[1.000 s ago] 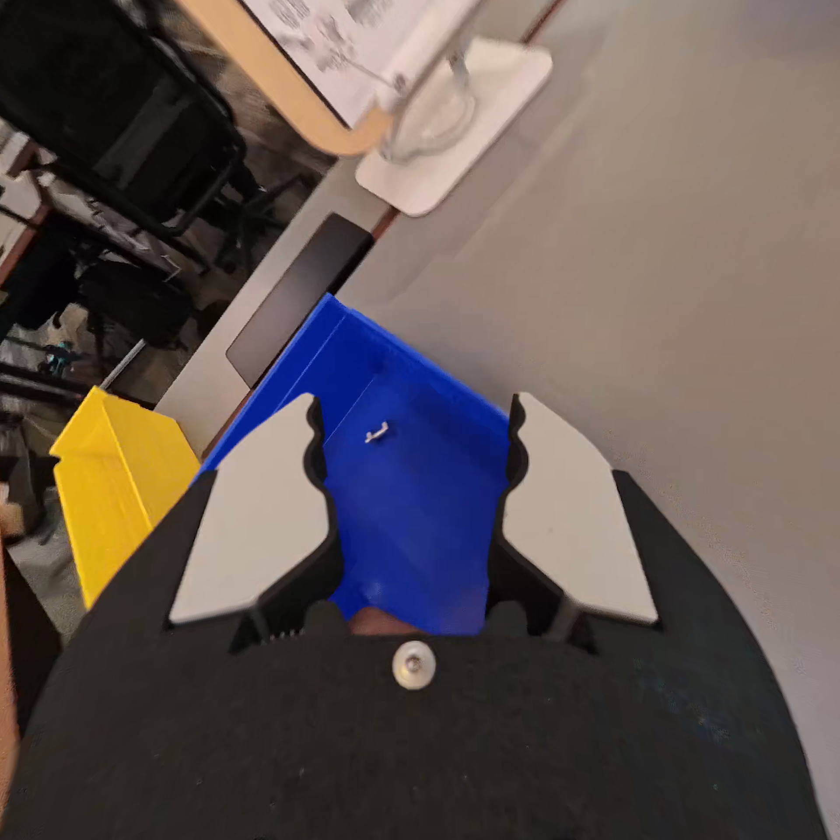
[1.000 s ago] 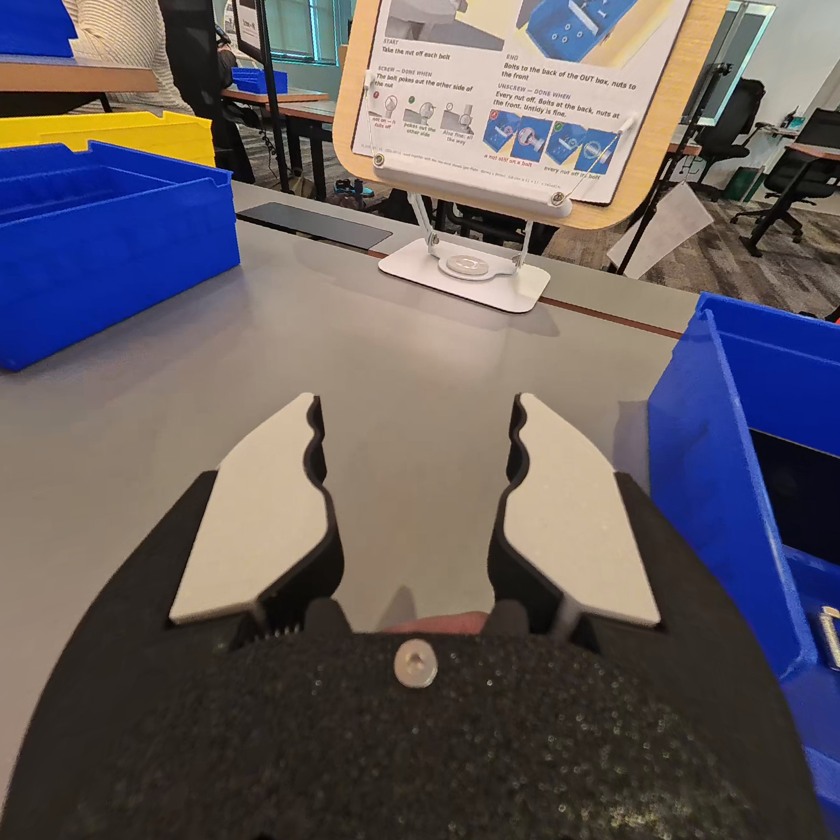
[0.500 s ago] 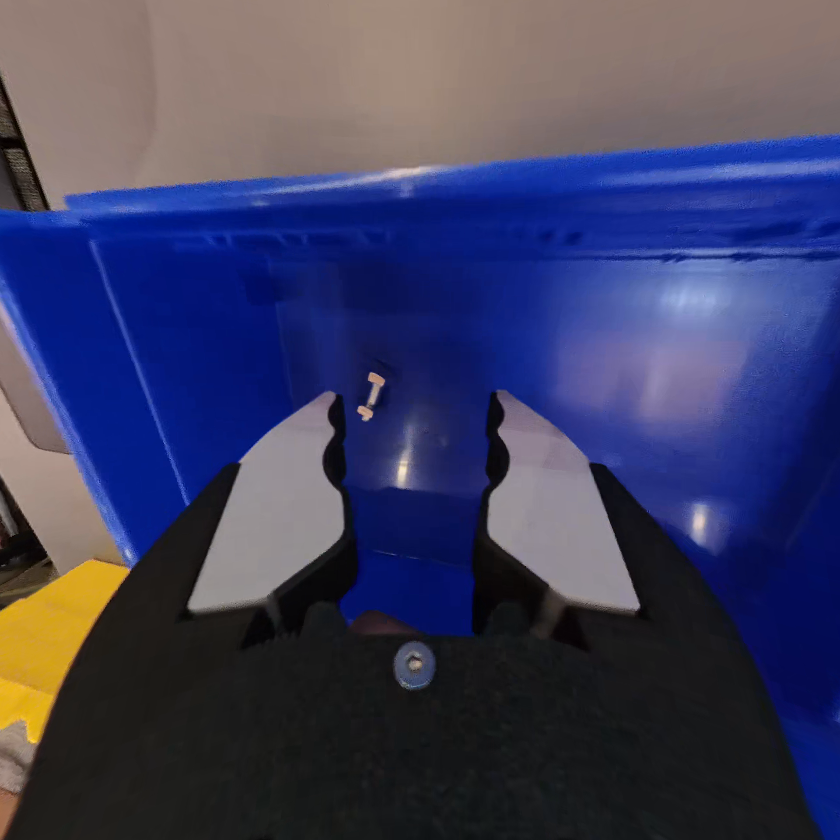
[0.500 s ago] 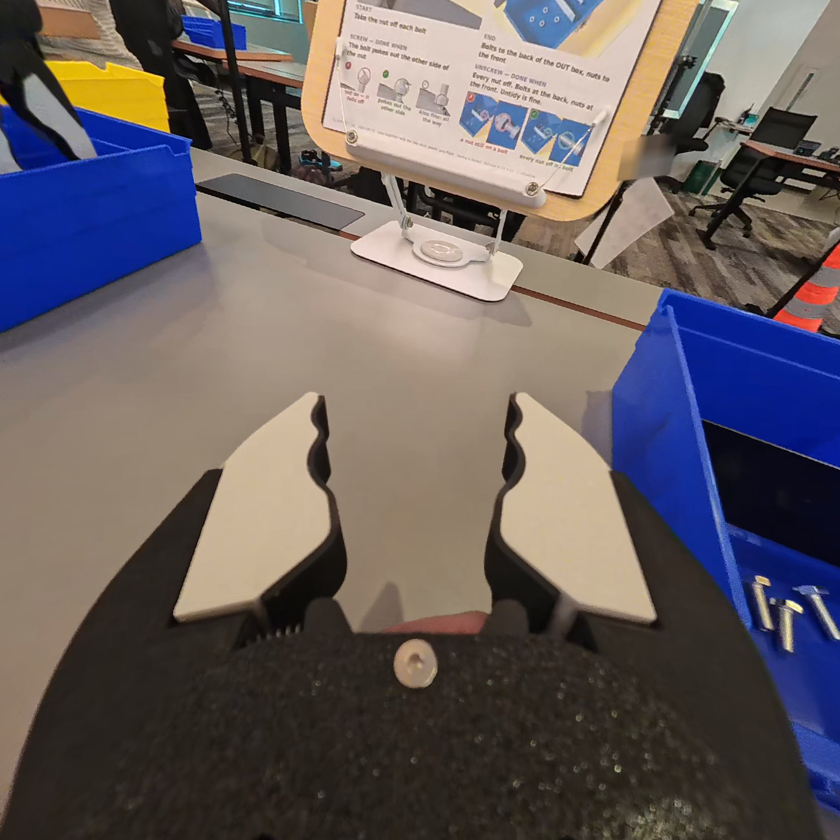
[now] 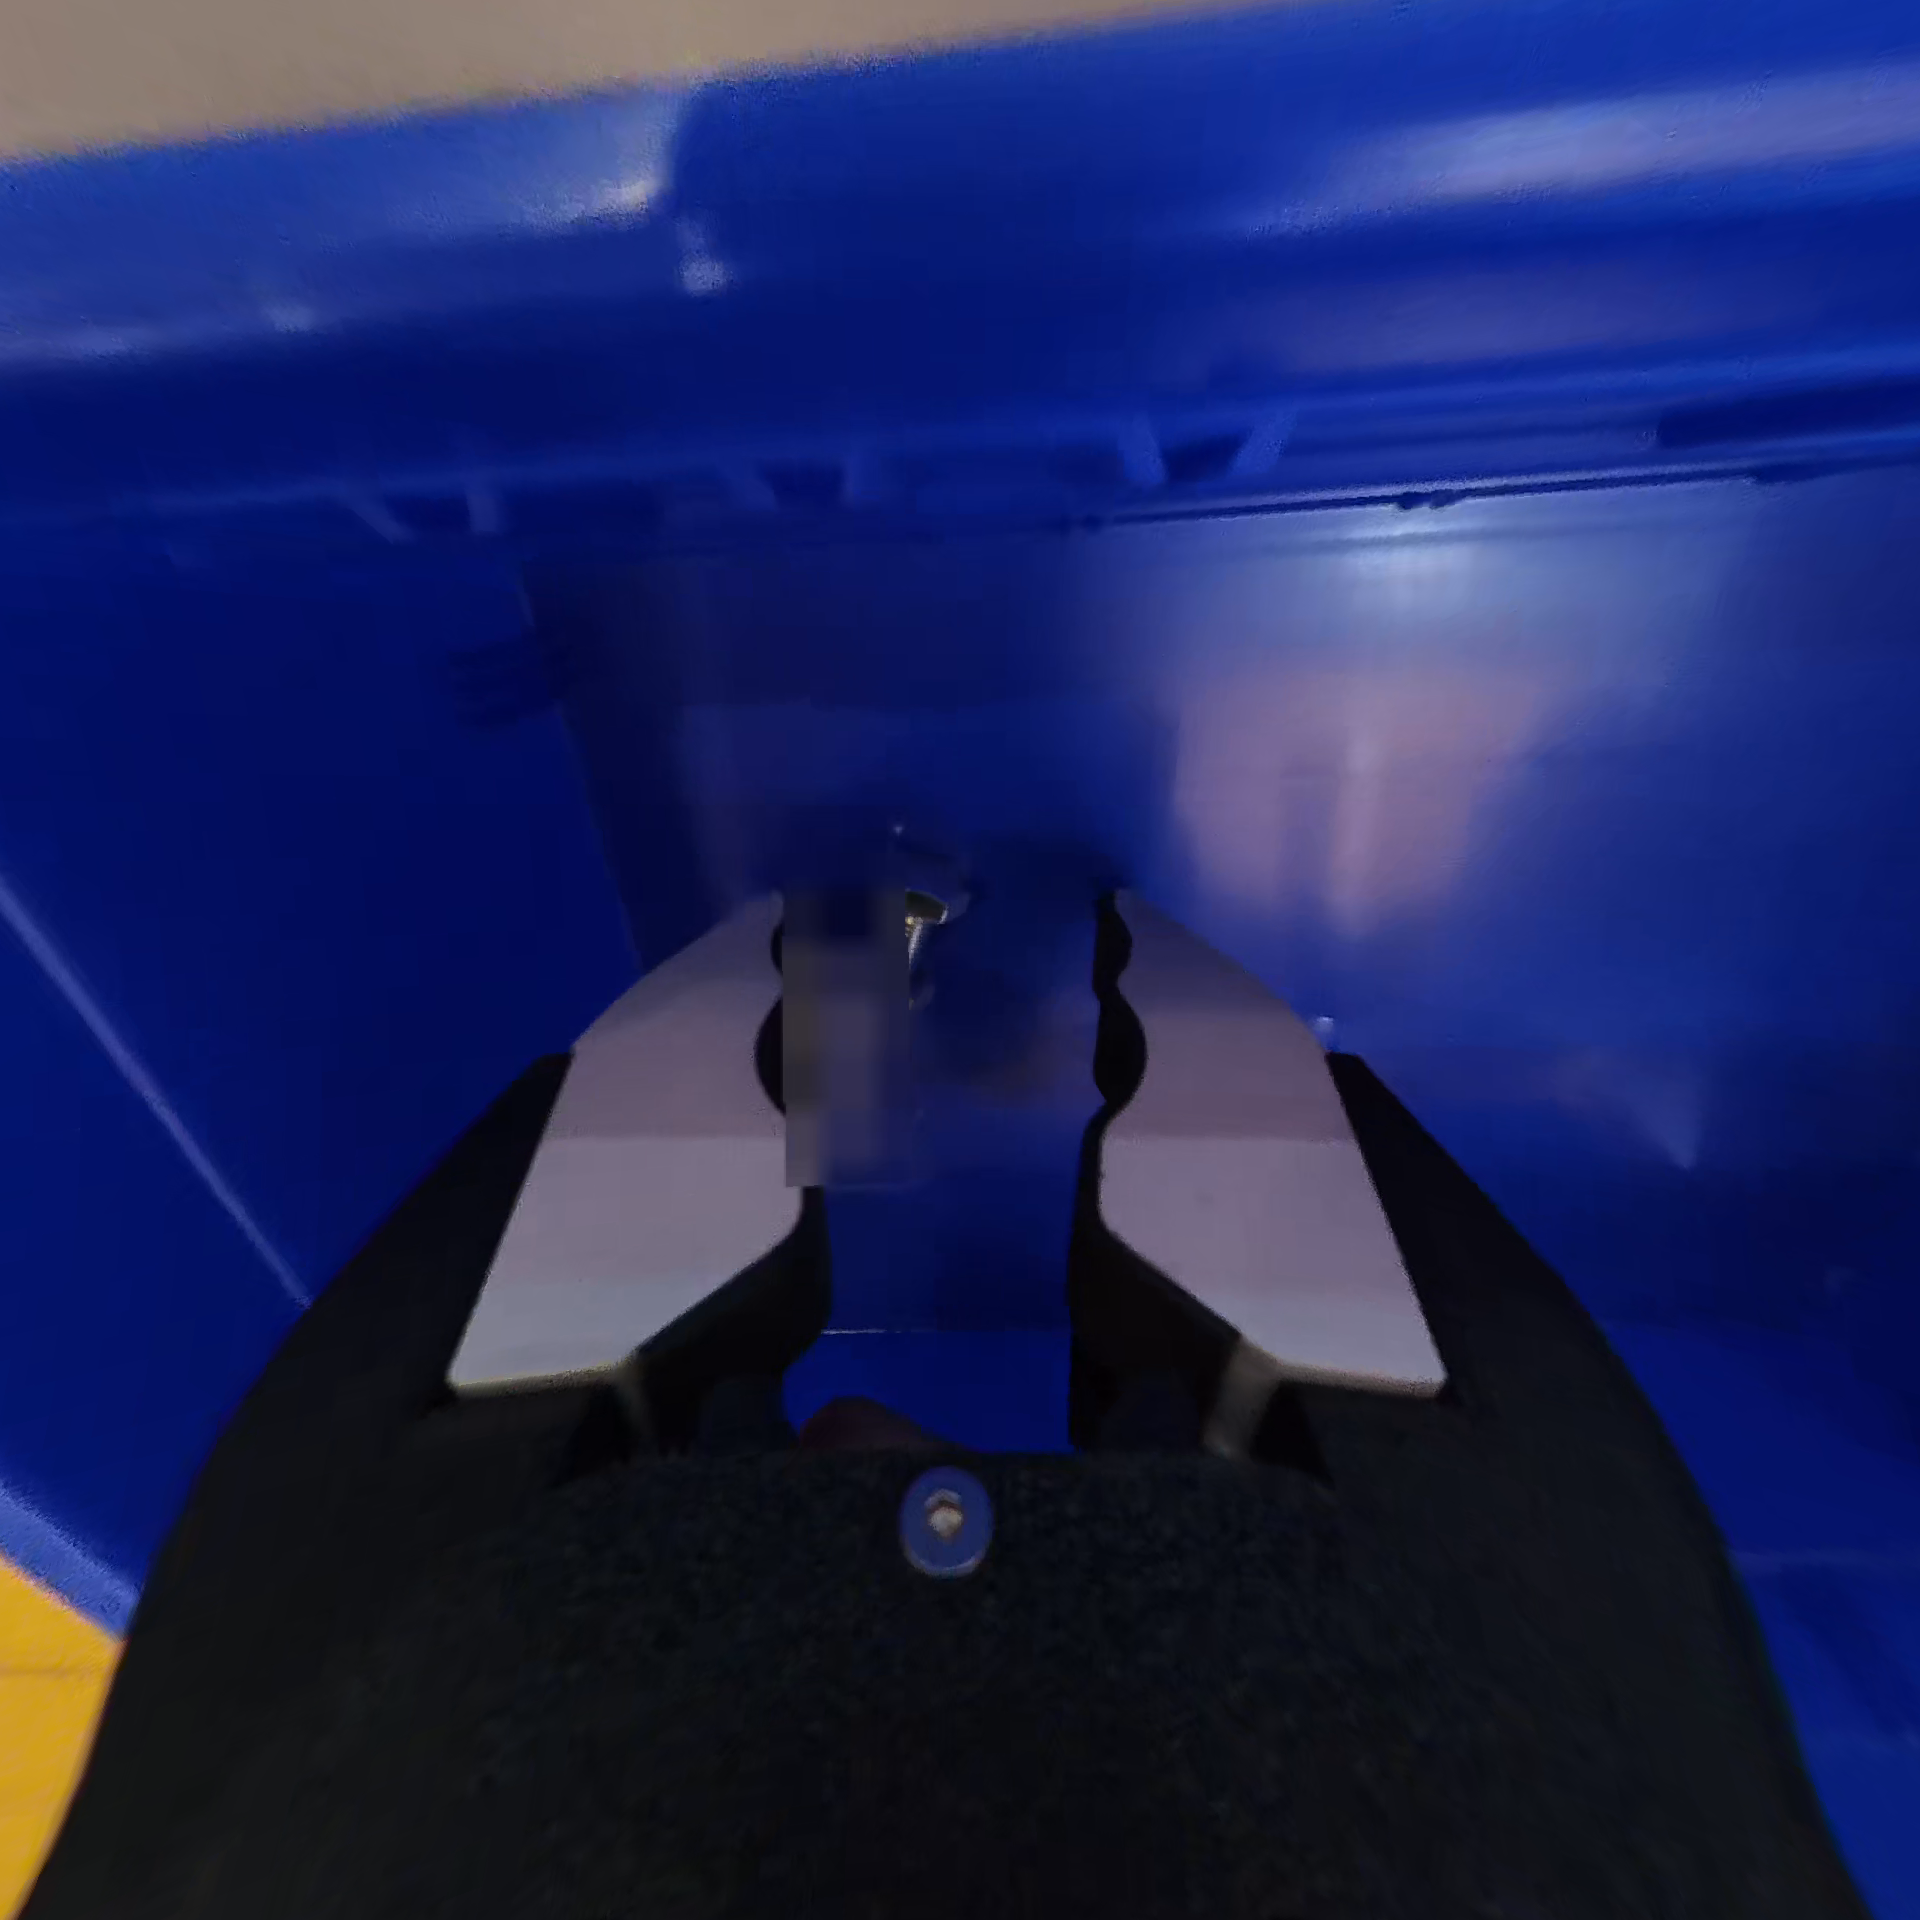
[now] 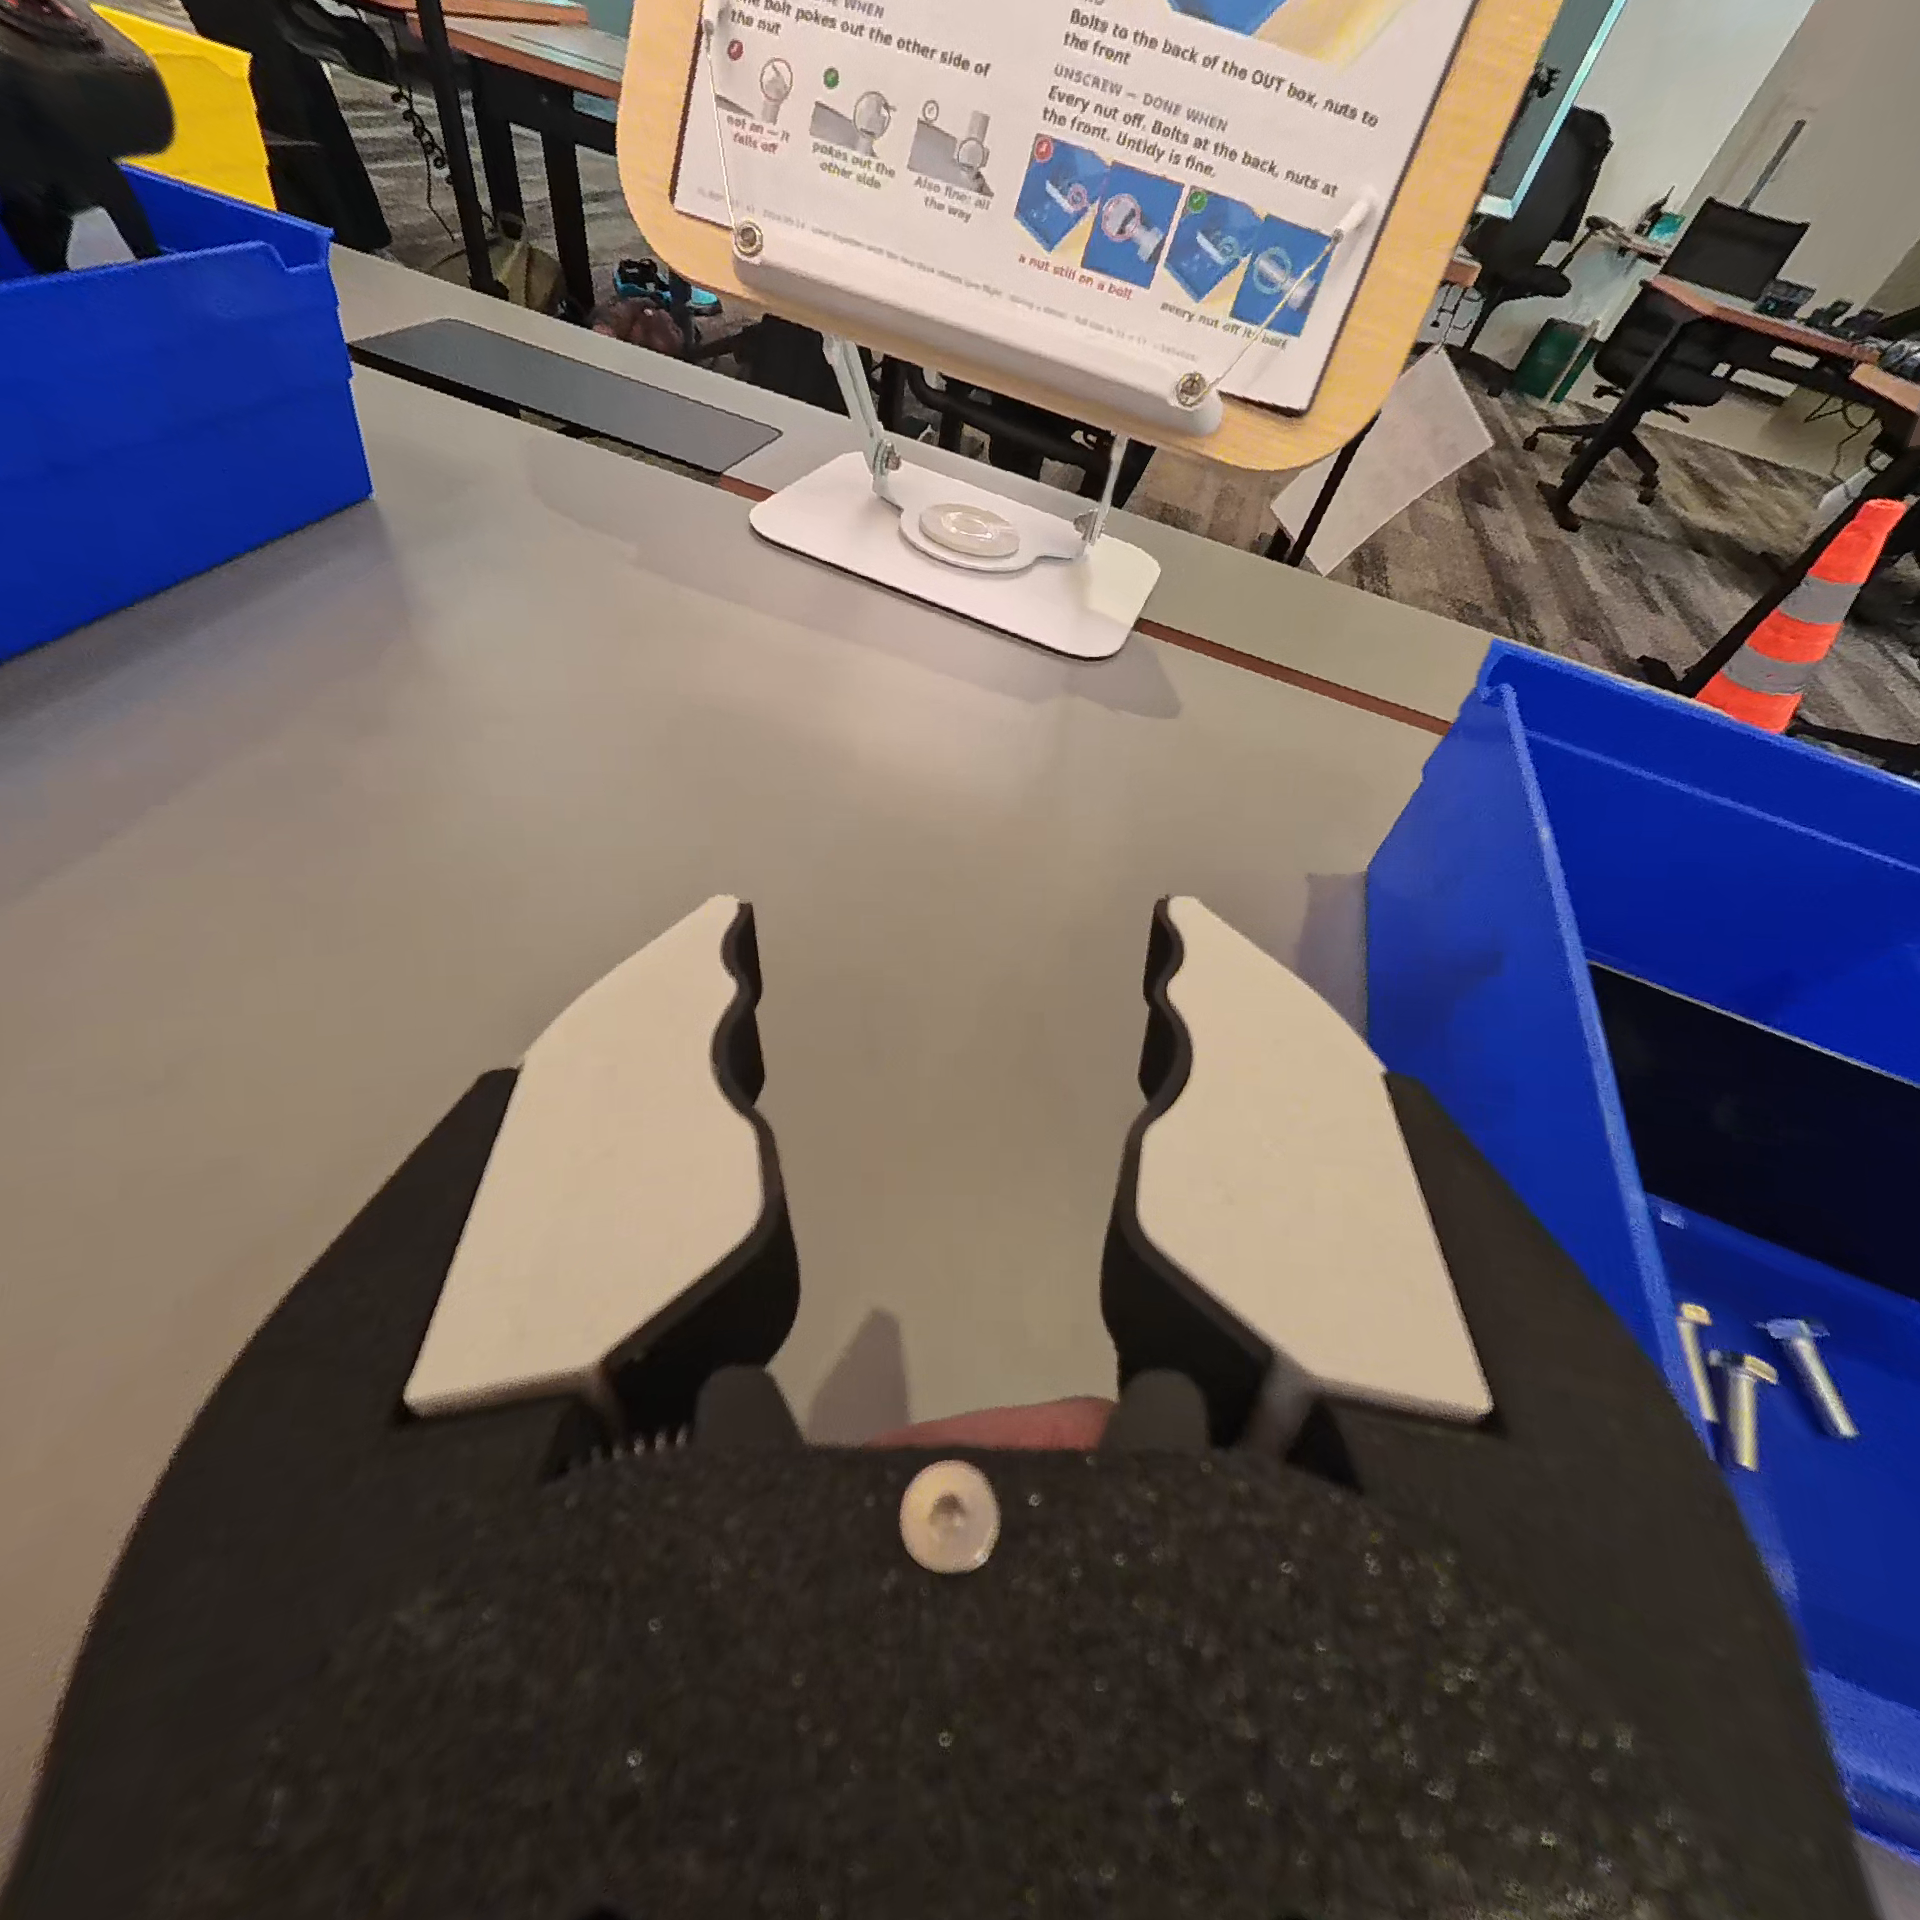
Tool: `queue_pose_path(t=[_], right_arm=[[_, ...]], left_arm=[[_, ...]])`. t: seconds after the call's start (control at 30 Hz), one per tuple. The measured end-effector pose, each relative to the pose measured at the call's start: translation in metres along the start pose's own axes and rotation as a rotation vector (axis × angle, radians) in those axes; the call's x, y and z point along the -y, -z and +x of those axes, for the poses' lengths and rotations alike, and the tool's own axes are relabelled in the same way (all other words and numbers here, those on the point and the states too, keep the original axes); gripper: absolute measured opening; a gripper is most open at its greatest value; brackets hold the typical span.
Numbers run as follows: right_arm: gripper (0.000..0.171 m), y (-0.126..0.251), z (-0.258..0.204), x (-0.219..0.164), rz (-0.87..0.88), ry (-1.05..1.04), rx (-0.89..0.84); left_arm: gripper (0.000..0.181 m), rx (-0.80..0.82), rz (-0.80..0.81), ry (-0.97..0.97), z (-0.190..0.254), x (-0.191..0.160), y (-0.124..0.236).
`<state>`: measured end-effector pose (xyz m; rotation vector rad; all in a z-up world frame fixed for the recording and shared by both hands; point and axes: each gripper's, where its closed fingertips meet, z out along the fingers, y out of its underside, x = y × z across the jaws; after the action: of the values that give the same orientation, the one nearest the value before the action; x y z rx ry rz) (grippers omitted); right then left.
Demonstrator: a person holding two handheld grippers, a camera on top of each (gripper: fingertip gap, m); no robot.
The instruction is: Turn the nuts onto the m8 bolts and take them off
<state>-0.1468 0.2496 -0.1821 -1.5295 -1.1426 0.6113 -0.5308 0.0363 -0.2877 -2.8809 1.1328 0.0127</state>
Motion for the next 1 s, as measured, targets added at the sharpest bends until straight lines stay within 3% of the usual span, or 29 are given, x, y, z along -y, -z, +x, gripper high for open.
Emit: queue_pose_path(t=[0.1,0.13,0.17,0.37,0.53,0.67,0.8,0.9,1.0], right_arm=[[0.071,-0.002,-0.002,0.0,-0.003,0.003,0.006],[0.07,-0.002,-0.003,0.0,-0.002,0.001,0.008],[0.07,-0.002,-0.003,0.001,-0.002,0.0,0.009],[0.065,0.003,0.001,0.001,0.01,-0.006,0.005],[0.064,0.007,0.005,0.003,0.026,-0.023,0.015],[0.062,0.009,0.005,0.009,0.043,-0.009,0.046],[0.061,0.007,0.0,0.015,0.055,0.034,0.089],[0.06,0.007,-0.007,0.018,0.063,0.066,0.125],[0.059,0.008,-0.017,0.019,0.071,0.091,0.164]], left_arm=[[0.044,-0.04,-0.002,-0.004,0.004,0.001,0.0],[0.023,-0.037,0.0,-0.013,0.003,0.001,0.0],[0.015,-0.038,0.001,-0.035,0.004,0.001,-0.001],[0.015,-0.031,-0.004,-0.02,0.002,0.0,0.0],[0.014,0.088,0.008,-0.024,0.002,0.0,0.006],[0.014,0.242,0.227,0.08,0.003,0.02,0.045],[0.014,0.482,0.534,0.194,0.021,0.049,0.118],[0.014,0.625,0.755,0.231,0.061,0.077,0.169],[0.014,0.724,0.889,0.22,0.11,0.111,0.193]])
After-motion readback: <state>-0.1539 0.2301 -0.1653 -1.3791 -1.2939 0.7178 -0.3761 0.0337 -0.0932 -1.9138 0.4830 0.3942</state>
